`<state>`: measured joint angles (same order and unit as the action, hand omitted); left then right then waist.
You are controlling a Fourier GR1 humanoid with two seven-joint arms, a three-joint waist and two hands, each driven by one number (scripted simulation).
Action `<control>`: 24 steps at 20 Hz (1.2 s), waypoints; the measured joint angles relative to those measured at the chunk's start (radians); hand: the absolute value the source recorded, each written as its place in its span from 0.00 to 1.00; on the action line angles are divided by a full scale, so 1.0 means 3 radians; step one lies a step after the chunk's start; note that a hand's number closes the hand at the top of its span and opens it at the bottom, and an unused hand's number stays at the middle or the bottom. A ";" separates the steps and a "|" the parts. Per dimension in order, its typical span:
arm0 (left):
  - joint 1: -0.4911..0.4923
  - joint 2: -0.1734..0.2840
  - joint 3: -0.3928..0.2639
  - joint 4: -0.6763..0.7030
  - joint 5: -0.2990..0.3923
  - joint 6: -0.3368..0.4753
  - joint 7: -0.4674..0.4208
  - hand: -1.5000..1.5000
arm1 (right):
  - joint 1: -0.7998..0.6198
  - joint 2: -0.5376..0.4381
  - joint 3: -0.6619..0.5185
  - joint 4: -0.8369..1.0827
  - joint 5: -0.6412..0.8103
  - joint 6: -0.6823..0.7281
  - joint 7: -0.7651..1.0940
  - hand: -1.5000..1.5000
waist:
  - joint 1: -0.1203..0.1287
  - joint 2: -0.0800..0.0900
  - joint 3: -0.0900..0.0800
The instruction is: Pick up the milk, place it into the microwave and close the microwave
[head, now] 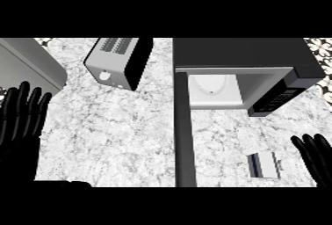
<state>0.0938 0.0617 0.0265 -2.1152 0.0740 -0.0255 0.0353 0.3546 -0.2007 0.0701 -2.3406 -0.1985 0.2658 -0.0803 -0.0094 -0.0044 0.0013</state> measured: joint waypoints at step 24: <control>0.1220 0.0054 0.0629 -0.0805 0.0882 -0.0787 -0.0026 0.00 | 0.0618 0.0269 -0.0494 0.0575 0.0378 0.0479 -0.0644 0.00 | 0.0044 0.0008 -0.0004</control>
<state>0.4597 0.0780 0.2152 -2.3569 0.3385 -0.2616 0.0276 0.5398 -0.1199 -0.0780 -2.1680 -0.0850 0.4095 -0.2736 0.0037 -0.0022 0.0001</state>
